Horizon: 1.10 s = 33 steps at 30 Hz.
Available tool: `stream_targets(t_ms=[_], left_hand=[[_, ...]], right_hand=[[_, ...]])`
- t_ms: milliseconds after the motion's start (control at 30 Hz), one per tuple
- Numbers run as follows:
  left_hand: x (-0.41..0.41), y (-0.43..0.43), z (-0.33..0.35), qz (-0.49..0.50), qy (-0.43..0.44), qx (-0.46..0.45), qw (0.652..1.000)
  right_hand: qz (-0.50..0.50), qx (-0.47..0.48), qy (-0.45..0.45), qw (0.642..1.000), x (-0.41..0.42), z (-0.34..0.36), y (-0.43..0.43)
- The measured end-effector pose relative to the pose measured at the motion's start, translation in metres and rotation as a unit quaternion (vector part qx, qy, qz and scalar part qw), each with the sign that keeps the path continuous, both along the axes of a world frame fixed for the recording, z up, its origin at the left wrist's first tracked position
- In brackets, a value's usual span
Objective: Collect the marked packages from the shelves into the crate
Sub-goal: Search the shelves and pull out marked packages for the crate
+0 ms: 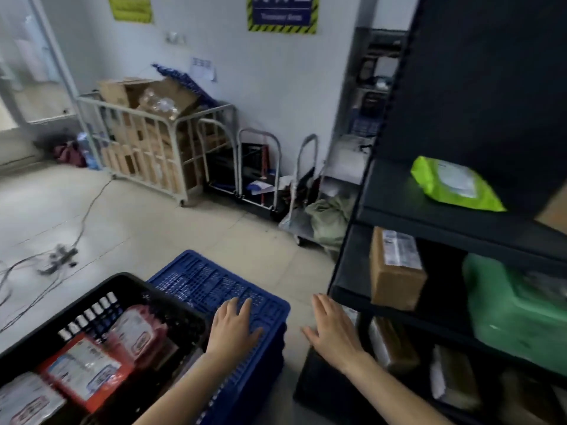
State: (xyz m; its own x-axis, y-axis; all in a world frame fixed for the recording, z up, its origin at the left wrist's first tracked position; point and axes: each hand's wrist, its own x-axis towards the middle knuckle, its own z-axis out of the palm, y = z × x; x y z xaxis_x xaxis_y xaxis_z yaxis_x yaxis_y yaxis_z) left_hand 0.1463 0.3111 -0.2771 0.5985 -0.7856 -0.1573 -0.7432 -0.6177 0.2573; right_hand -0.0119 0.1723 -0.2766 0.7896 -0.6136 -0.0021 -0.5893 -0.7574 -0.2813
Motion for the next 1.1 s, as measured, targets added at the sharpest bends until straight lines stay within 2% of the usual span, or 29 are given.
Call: stream_targets(t_ms=[367,500,633,1100], left_hand=[[-0.186,-0.037,0.047,-0.148,-0.017,-0.066,0.987],[-0.261,-0.043,0.054,-0.198,0.002,-0.090,0.976],[-0.332,-0.052,0.060,-0.250,0.014,-0.081,0.965],[-0.533,-0.121,0.079,-0.427,-0.002,-0.077,0.901]], right_hand=[[-0.144,-0.045,-0.027,0.988,-0.213,0.040,0.012],[-0.189,-0.056,-0.030,0.980,-0.291,0.049,0.025],[-0.238,-0.067,-0.033,0.968,-0.365,0.056,0.035],[-0.410,-0.084,-0.013,0.908,-0.581,0.076,0.045]])
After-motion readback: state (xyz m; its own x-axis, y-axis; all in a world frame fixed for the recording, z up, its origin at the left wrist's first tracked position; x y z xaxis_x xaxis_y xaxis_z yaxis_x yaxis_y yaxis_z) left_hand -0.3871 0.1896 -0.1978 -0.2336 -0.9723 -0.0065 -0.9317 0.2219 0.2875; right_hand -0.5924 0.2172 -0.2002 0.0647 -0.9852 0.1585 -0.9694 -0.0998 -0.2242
